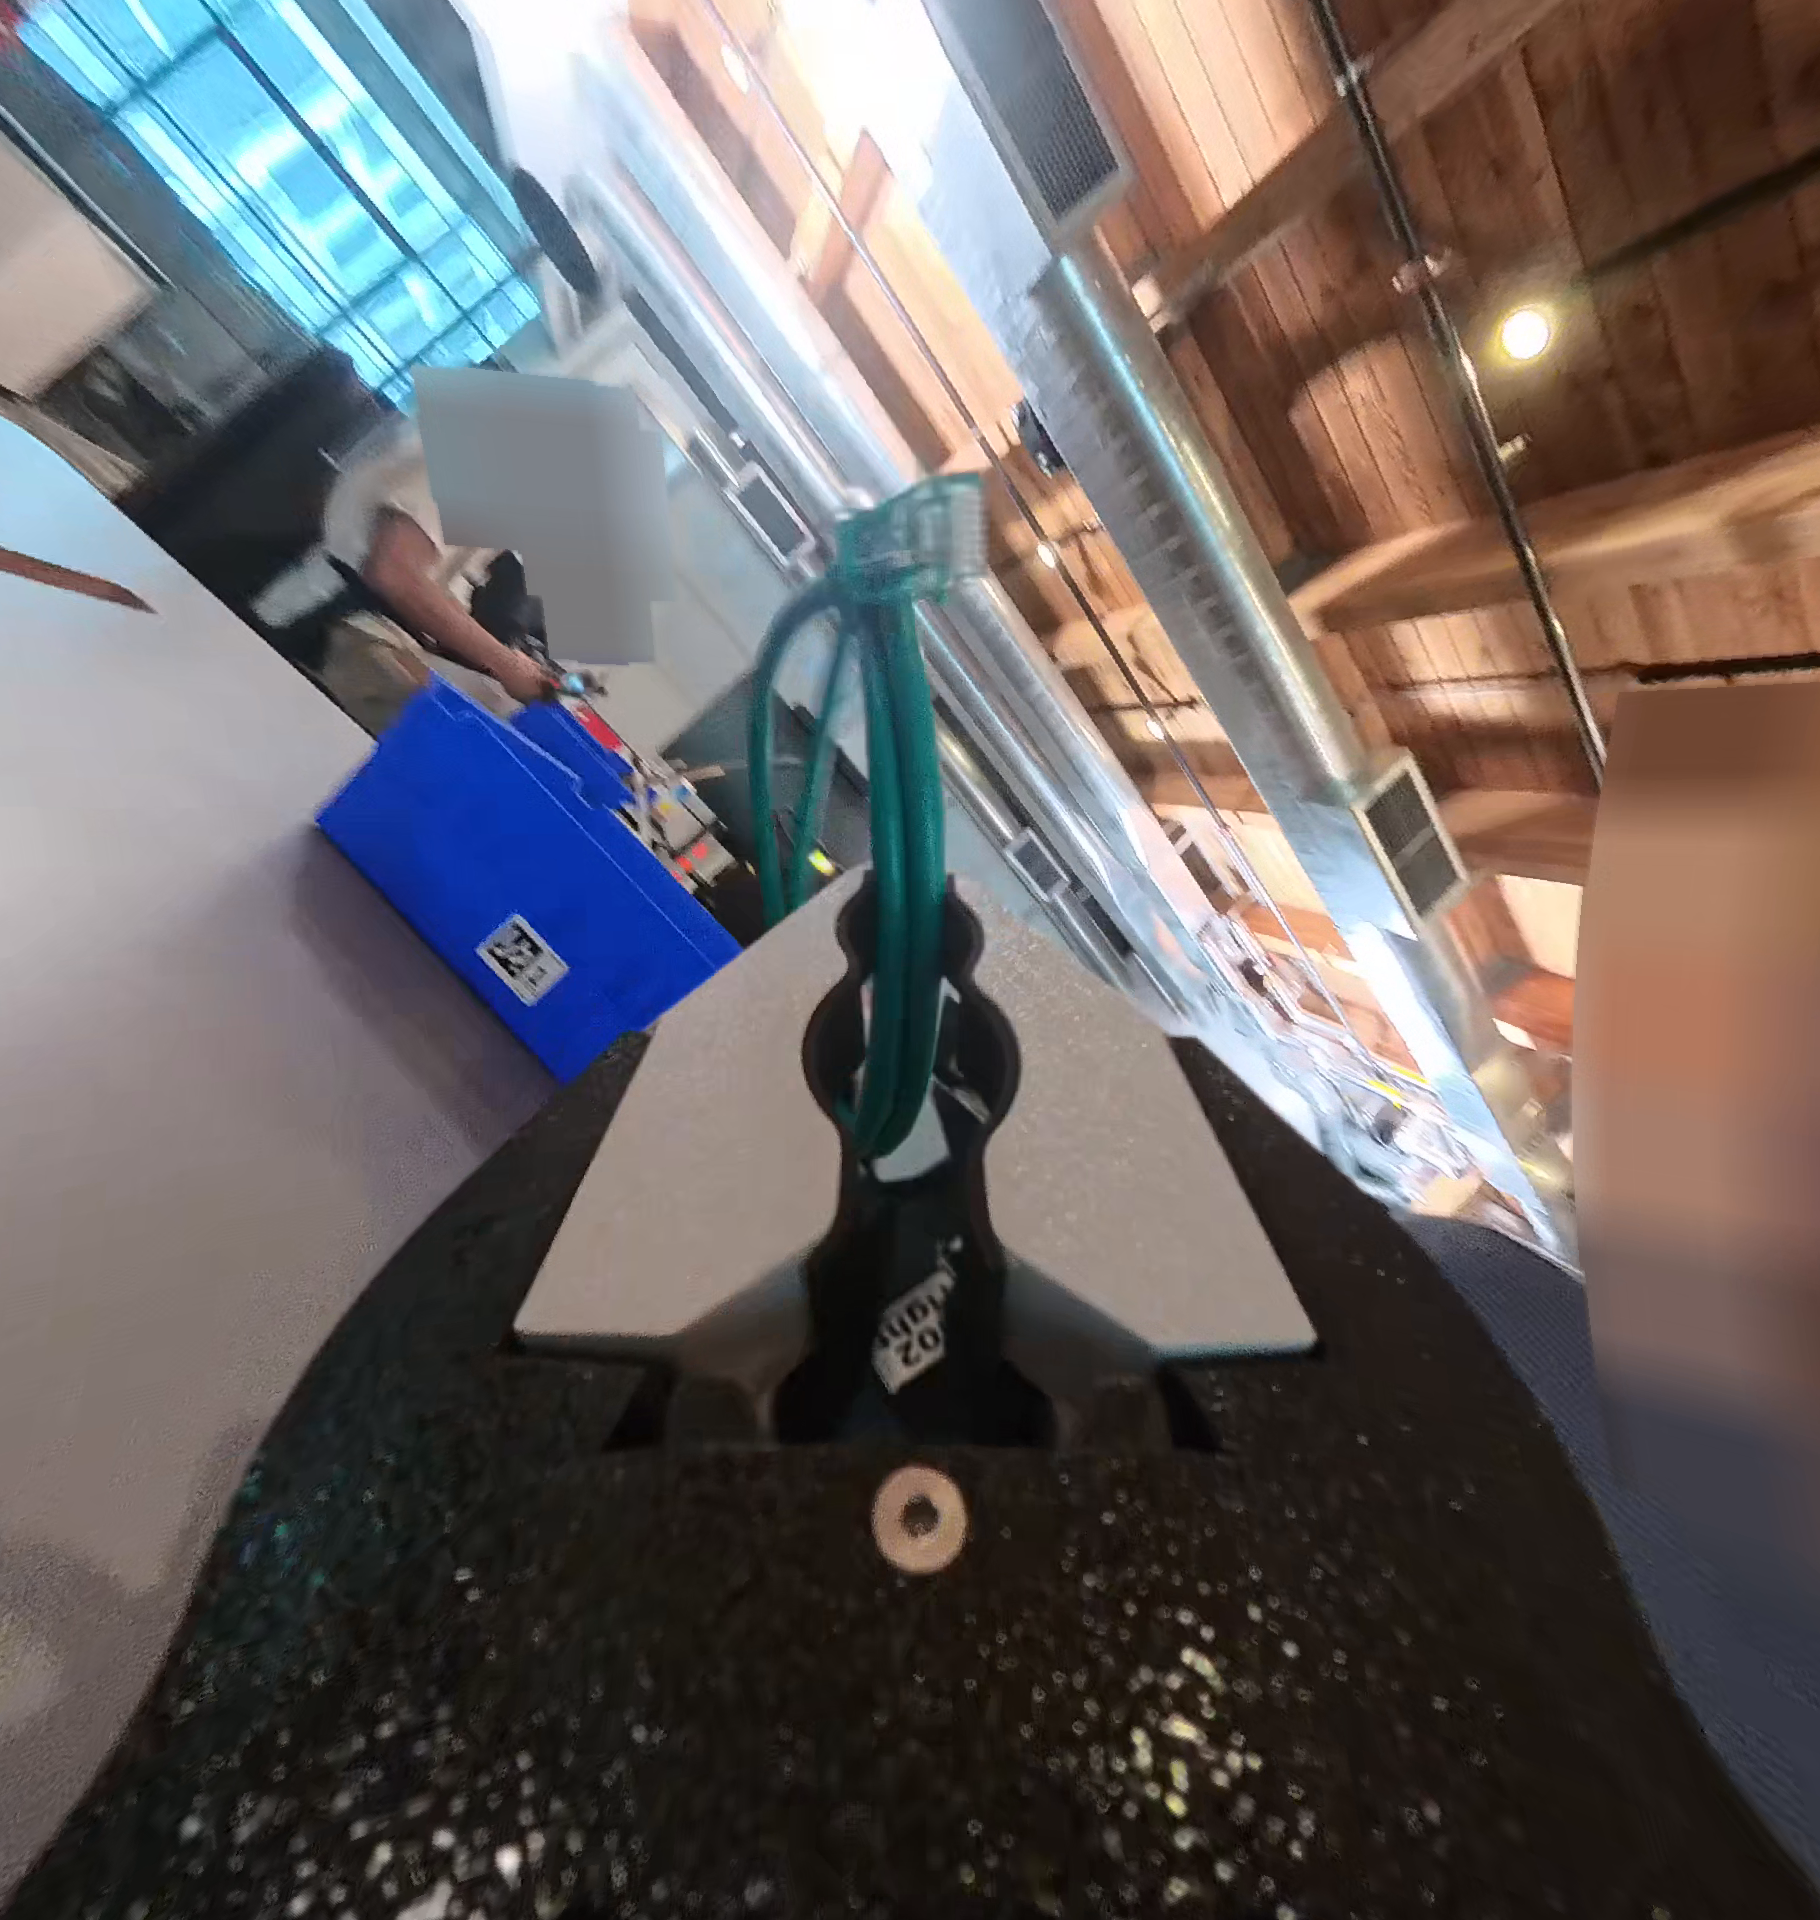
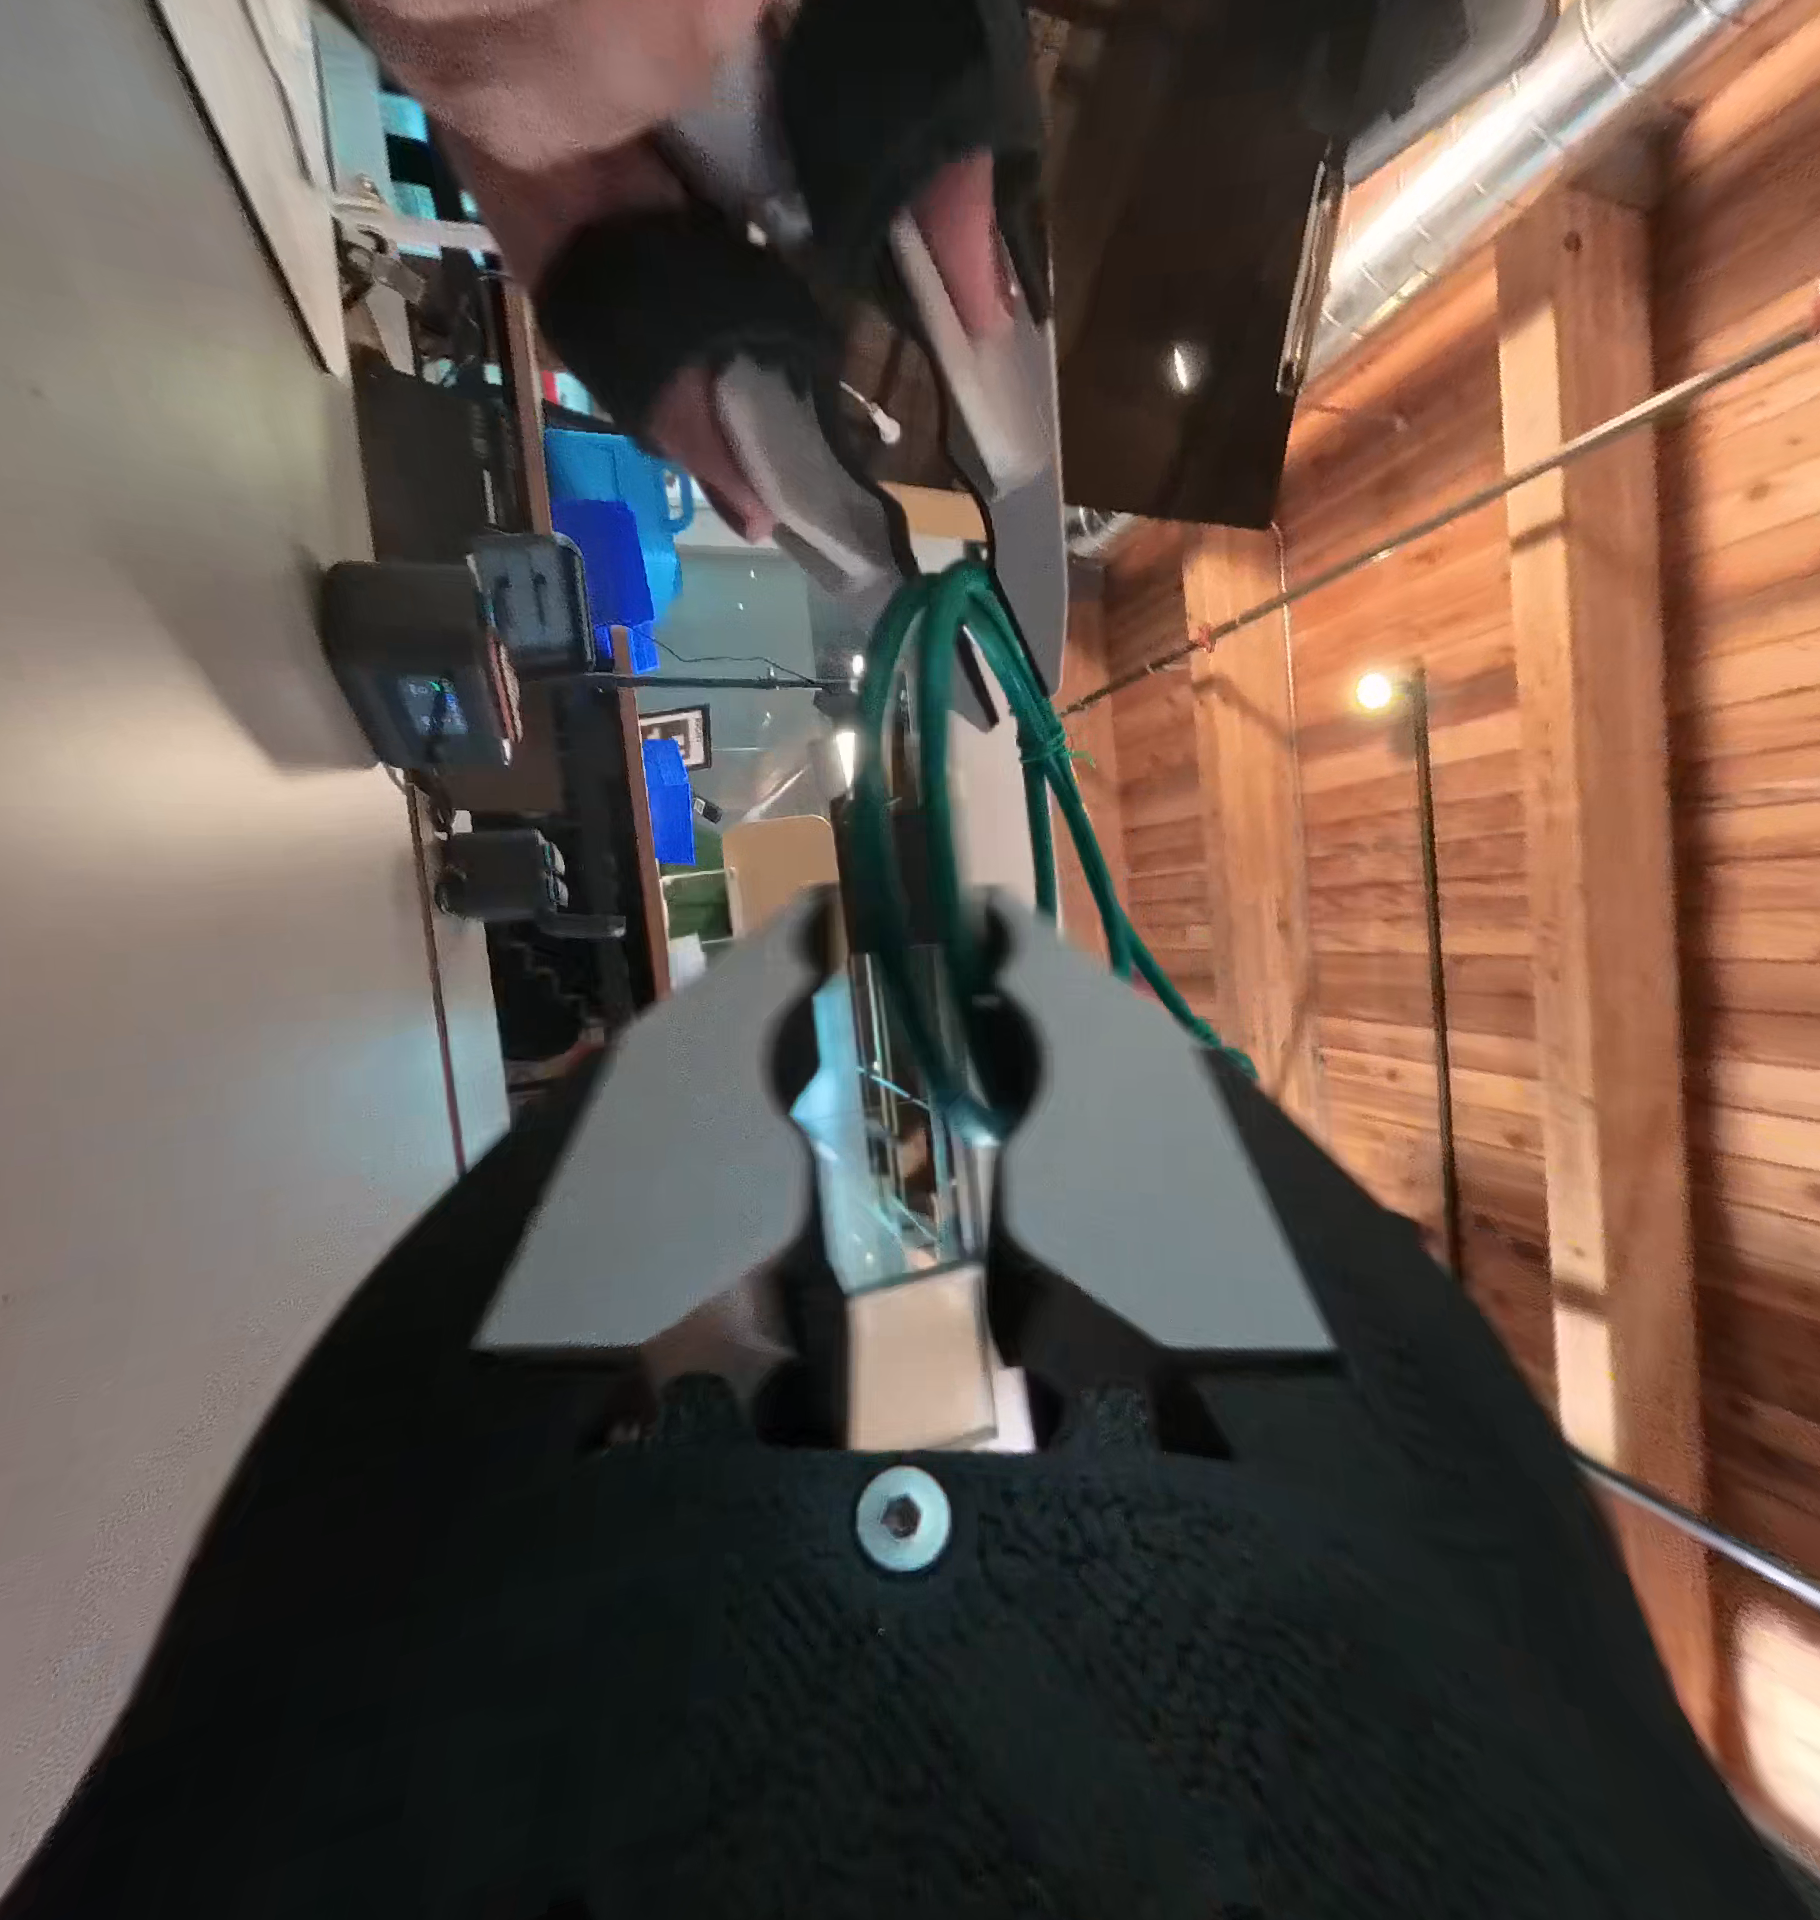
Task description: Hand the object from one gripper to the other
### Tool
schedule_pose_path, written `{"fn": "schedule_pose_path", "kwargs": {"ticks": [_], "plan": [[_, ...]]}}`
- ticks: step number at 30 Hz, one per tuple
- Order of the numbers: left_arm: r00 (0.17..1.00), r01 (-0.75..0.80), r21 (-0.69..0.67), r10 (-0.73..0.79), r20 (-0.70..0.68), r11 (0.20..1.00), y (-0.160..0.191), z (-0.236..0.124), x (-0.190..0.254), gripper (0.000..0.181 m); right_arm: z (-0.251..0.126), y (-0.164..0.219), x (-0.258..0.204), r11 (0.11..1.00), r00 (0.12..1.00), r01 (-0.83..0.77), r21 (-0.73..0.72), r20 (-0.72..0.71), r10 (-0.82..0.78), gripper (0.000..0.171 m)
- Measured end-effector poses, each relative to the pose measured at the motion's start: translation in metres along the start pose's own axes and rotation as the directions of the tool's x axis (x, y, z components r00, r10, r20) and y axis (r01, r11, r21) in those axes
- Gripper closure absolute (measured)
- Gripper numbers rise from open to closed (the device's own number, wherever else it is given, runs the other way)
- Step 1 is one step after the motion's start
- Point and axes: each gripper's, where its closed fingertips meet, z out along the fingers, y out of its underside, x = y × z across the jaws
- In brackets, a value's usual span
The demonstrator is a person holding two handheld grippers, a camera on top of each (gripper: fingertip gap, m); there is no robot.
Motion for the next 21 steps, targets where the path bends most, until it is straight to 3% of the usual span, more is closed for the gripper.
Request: {"fn": "schedule_pose_path", "kwargs": {"ticks": [1,4,6,9,11,15,19,21], "plan": [[0.999,0.008,-0.004,-0.008,-0.032,1.000,0.002,0.001,0.003,0.173,0.000,0.002,-0.001,1.000,0.999,-0.029,-0.006,0.017,0.029,0.171],[0.999,-0.027,0.023,0.028,-0.043,0.999,-0.001,-0.001,0.002,0.166,0.002,0.013,0.004,0.974,0.974,-0.220,-0.058,0.047,0.223,0.171],[0.997,-0.079,0.041,0.079,0.001,0.996,-0.005,-0.004,-0.002,0.133,0.003,0.022,0.017,0.912,0.914,-0.400,-0.086,0.032,0.404,0.171],[0.977,-0.194,0.015,0.192,0.095,0.981,-0.006,-0.006,-0.014,0.097,0.002,0.040,0.029,0.745,0.750,-0.657,-0.117,-0.001,0.662,0.171],[0.936,-0.327,0.043,0.317,0.156,0.944,-0.012,-0.012,-0.017,0.102,0.002,0.055,0.034,0.596,0.604,-0.792,-0.129,-0.027,0.796,0.171],[0.745,-0.620,0.036,0.574,0.339,0.784,-0.025,-0.030,-0.024,0.108,-0.005,0.086,0.054,0.361,0.375,-0.924,-0.126,-0.120,0.919,0.171],[0.398,-0.845,-0.106,0.748,0.531,0.524,-0.032,-0.053,-0.041,0.120,-0.036,0.127,0.115,0.258,0.268,-0.963,-0.074,-0.280,0.922,0.171],[0.335,-0.863,-0.155,0.775,0.536,0.480,-0.033,-0.053,-0.042,0.125,-0.069,0.153,0.153,0.227,0.214,-0.974,-0.014,-0.402,0.890,0.171]]}}
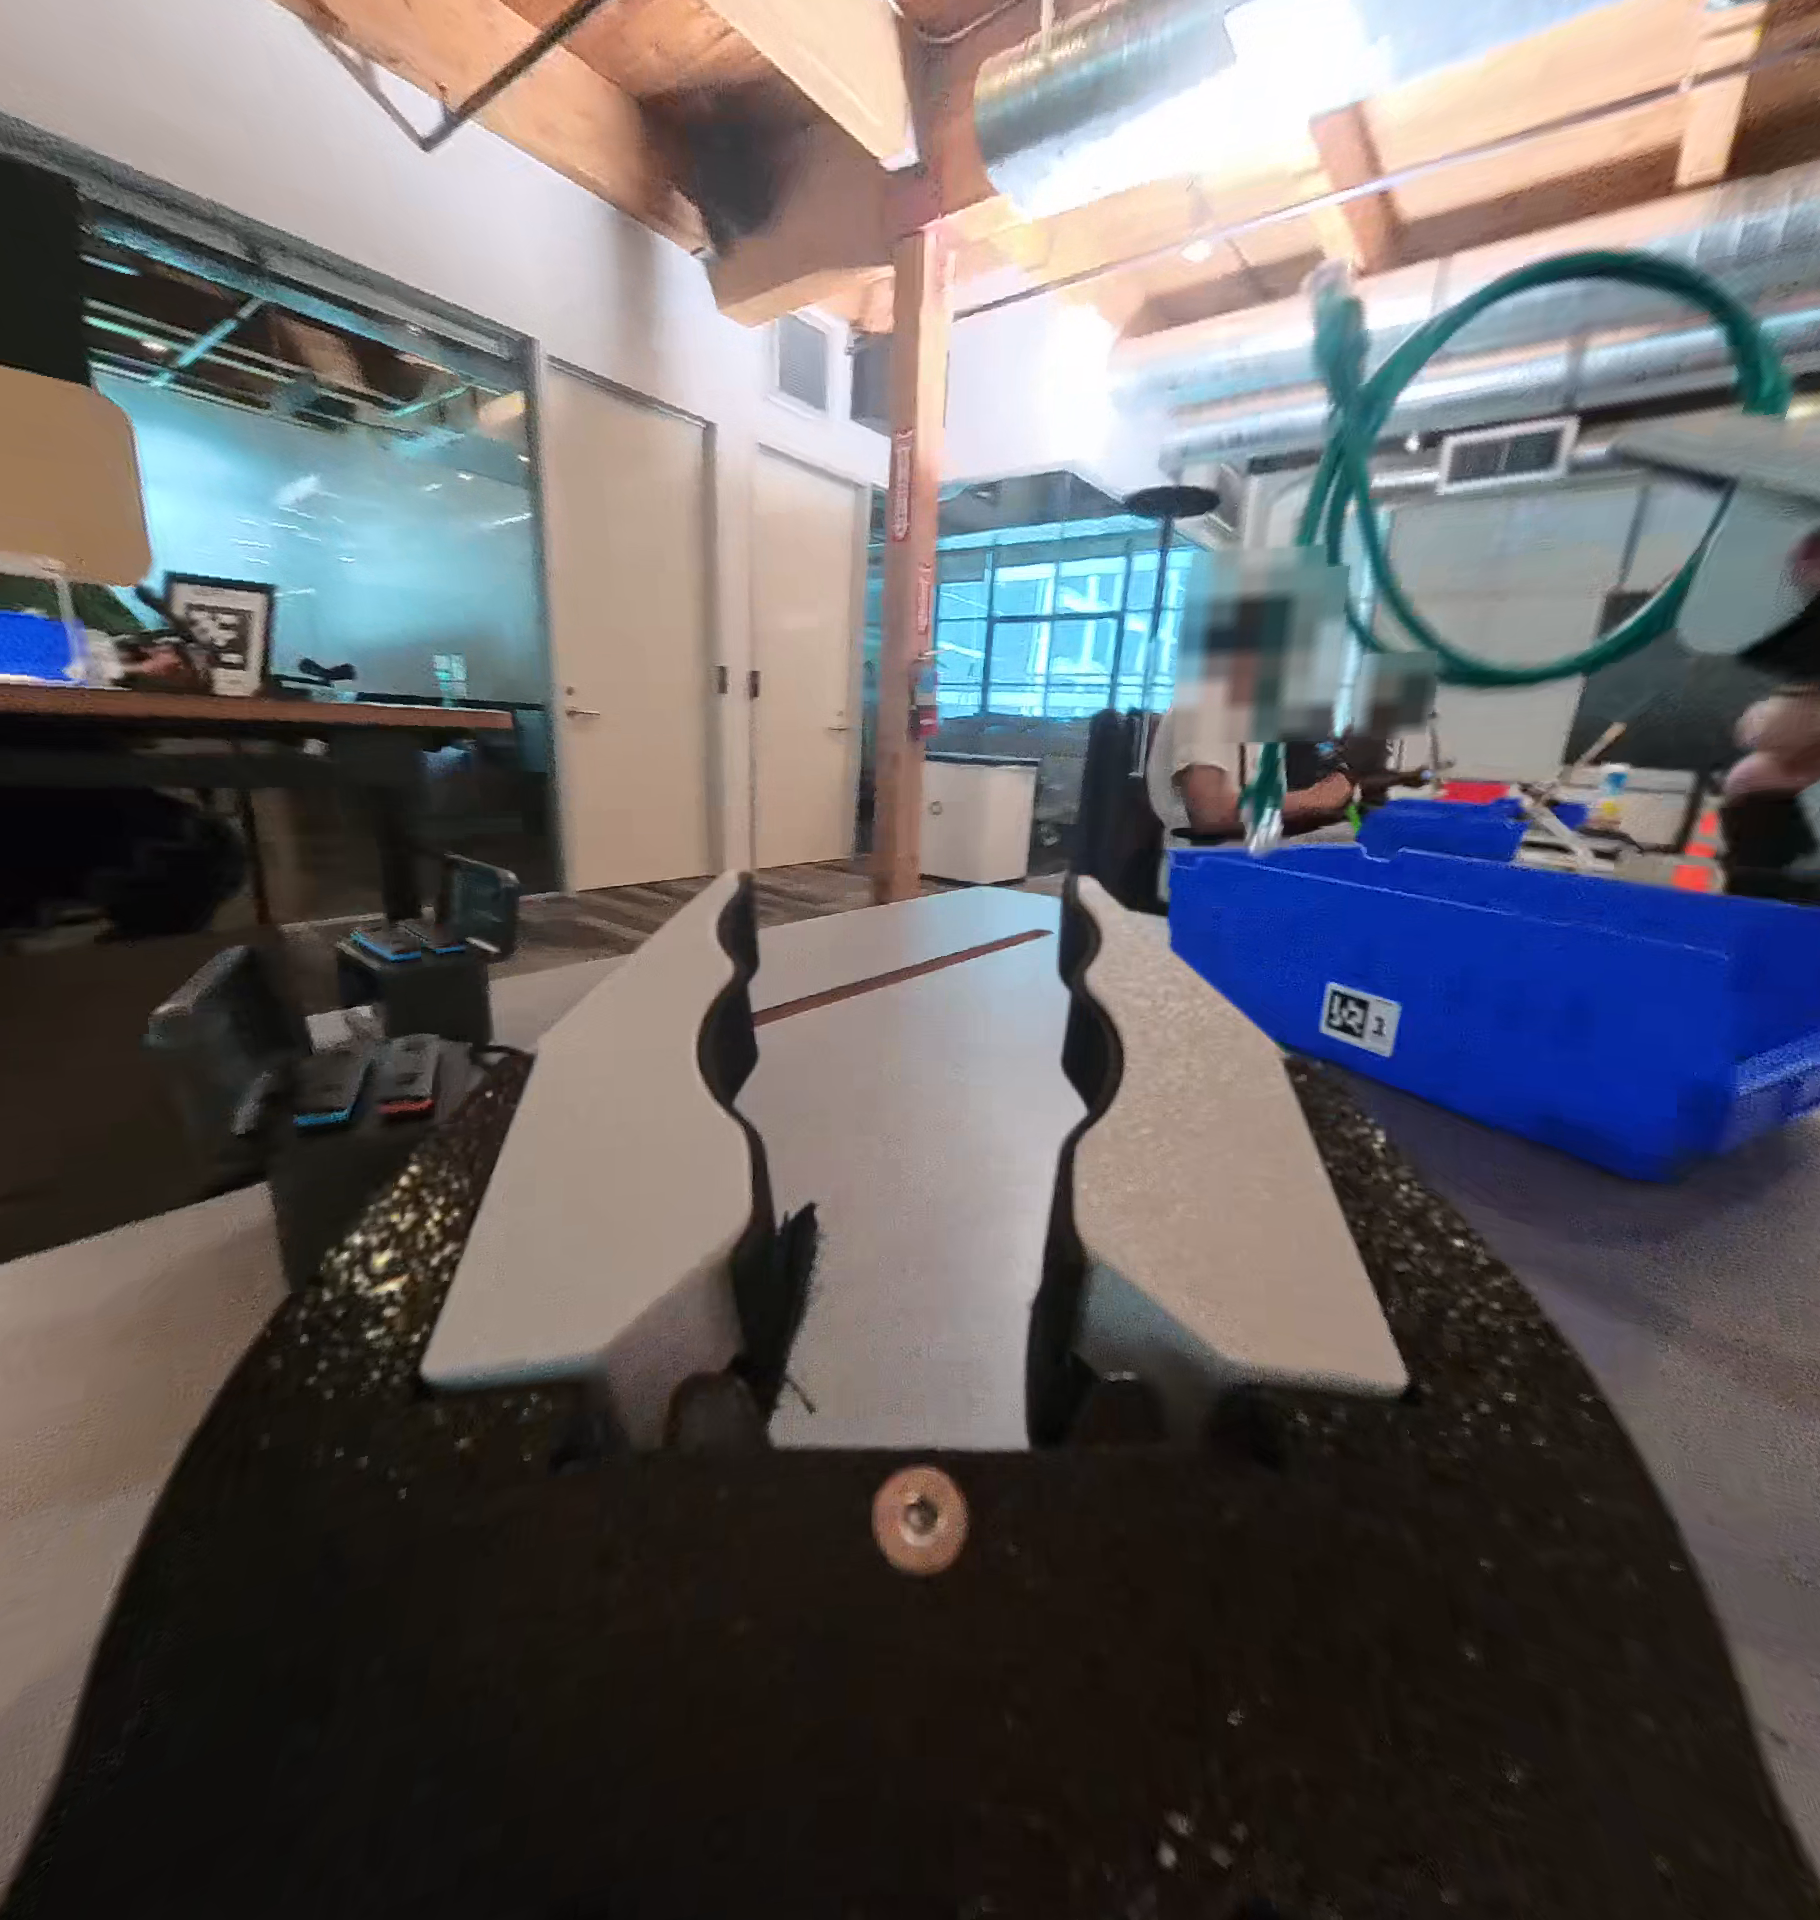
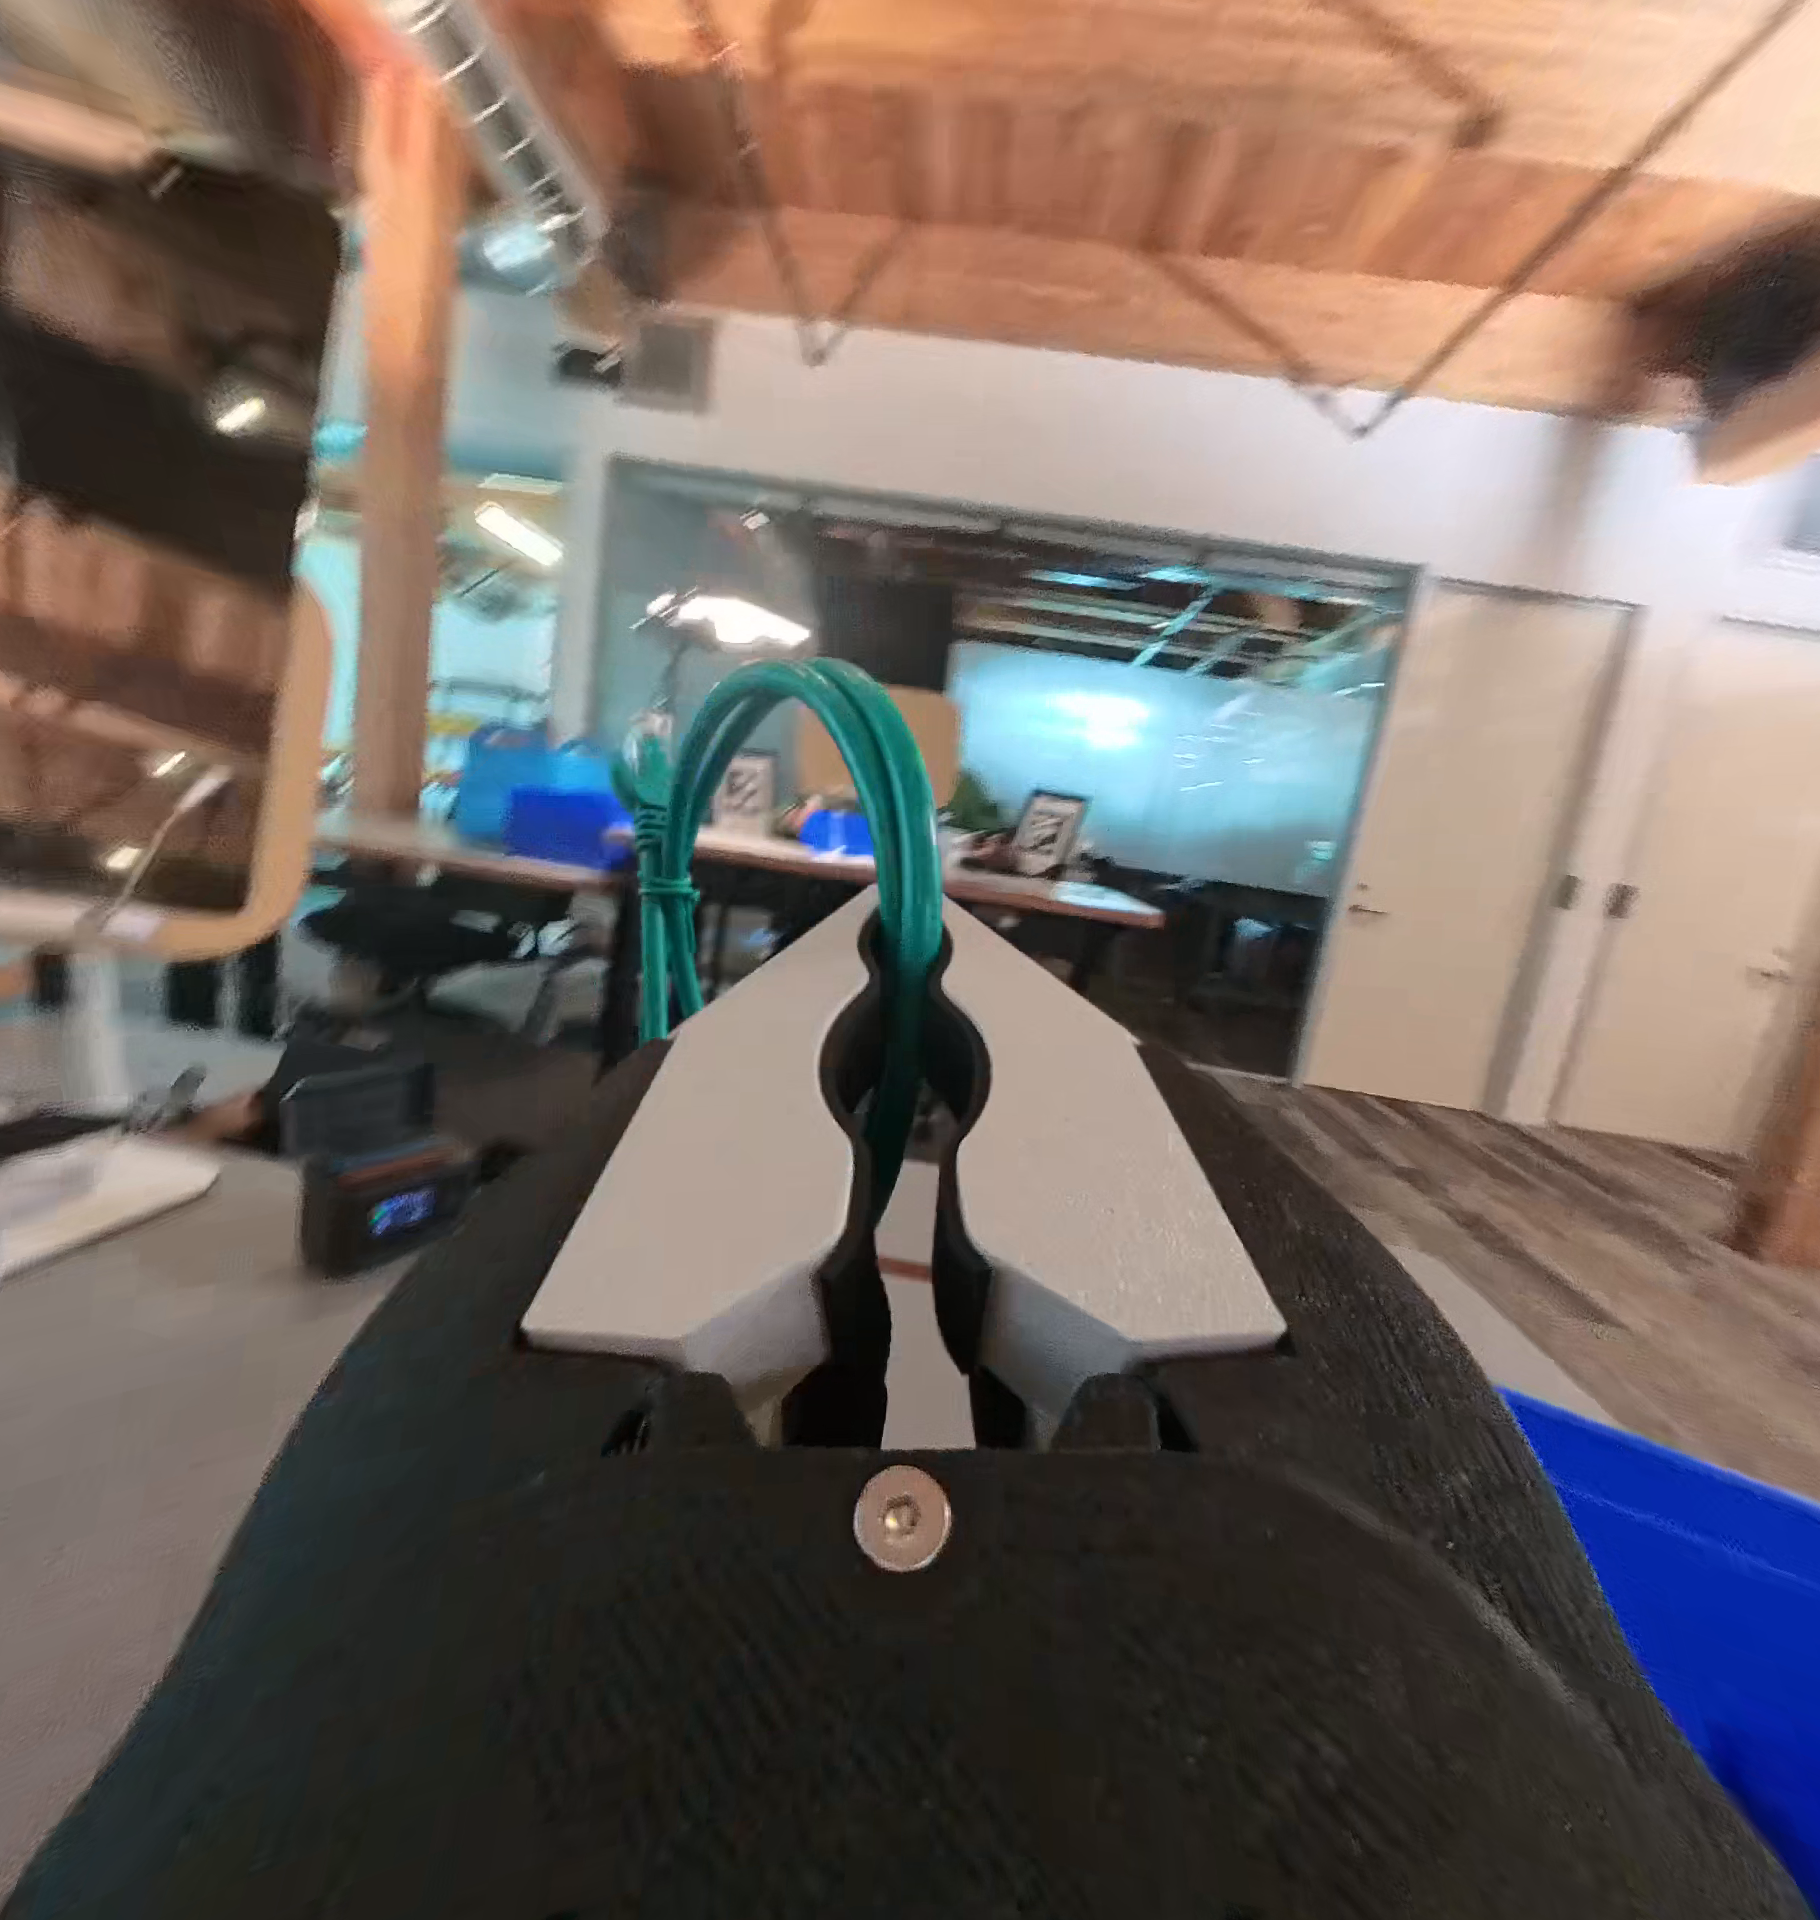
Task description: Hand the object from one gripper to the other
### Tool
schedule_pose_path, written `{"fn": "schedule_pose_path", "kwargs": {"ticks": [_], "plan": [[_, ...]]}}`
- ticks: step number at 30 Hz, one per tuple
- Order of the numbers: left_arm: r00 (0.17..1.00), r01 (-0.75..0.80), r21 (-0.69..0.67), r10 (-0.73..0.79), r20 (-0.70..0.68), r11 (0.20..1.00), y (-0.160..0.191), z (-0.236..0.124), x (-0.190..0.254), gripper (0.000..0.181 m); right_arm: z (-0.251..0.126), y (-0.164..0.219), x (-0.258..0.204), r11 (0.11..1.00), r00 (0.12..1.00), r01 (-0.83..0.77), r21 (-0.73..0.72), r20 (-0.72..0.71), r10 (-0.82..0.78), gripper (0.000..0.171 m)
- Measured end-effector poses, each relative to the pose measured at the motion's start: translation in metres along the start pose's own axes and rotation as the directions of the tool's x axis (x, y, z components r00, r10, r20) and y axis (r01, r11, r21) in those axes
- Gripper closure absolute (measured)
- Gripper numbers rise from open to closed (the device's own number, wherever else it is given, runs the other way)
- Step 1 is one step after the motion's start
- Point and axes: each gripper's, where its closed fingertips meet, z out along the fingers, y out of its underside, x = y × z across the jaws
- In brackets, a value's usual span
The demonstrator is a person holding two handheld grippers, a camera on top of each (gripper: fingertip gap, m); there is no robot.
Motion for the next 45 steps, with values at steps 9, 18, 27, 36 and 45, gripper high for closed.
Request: {"fn": "schedule_pose_path", "kwargs": {"ticks": [9,18,27,36,45], "plan": [[0.998,-0.034,-0.091,0.029,-0.055,0.995,0.018,0.009,0.013,0.128,-0.054,0.006,0.123,0.941,0.962,-0.018,-0.337,-0.262,-0.076,0.171],[0.998,-0.038,-0.097,0.032,-0.062,0.995,0.020,0.009,0.014,0.130,-0.037,0.061,0.137,0.633,0.762,-0.582,-0.510,-0.068,0.644,0.171],[0.997,-0.045,-0.107,0.039,-0.064,0.993,0.021,0.009,0.015,0.129,-0.069,0.146,0.223,0.567,0.917,-0.244,-0.786,-0.378,-0.128,0.078],[0.996,-0.091,-0.137,0.089,-0.017,0.986,0.026,0.011,0.012,0.113,0.019,0.018,0.062,0.916,0.933,0.258,-0.308,-0.166,-0.319,0.069],[0.990,-0.138,-0.162,0.142,0.016,0.977,0.028,0.011,0.010,0.092,0.043,0.089,-0.124,0.999,0.998,-0.041,0.014,0.046,0.041,0.096]]}}
